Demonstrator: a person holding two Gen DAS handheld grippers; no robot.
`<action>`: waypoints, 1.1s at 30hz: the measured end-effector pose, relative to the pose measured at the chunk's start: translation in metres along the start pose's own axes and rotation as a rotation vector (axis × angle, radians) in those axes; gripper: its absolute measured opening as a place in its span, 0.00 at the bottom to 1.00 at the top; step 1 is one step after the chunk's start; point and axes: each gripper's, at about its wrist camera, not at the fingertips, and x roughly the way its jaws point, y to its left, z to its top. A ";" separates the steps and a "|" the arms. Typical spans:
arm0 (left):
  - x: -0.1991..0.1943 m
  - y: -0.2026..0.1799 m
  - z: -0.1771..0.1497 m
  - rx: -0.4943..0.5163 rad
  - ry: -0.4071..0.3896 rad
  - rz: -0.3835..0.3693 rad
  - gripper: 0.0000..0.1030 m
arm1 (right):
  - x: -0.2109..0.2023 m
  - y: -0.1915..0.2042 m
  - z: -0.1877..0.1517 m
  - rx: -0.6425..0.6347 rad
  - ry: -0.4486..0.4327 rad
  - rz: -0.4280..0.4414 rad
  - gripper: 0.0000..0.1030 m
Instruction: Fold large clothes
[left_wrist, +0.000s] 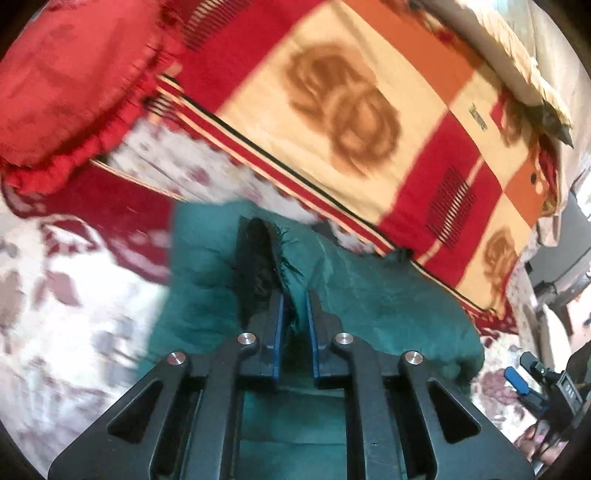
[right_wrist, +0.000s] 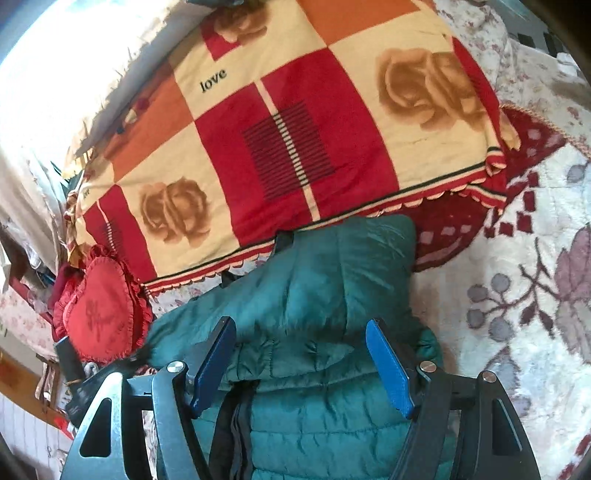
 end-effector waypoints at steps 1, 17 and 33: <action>-0.004 0.010 0.002 0.002 -0.010 0.015 0.10 | 0.004 0.003 0.000 -0.008 0.005 -0.003 0.68; -0.005 0.039 -0.014 0.014 -0.003 0.127 0.05 | 0.124 0.062 -0.052 -0.410 0.204 -0.269 0.67; 0.039 -0.025 -0.015 0.196 0.026 0.163 0.64 | 0.066 0.025 0.028 -0.171 0.007 -0.207 0.66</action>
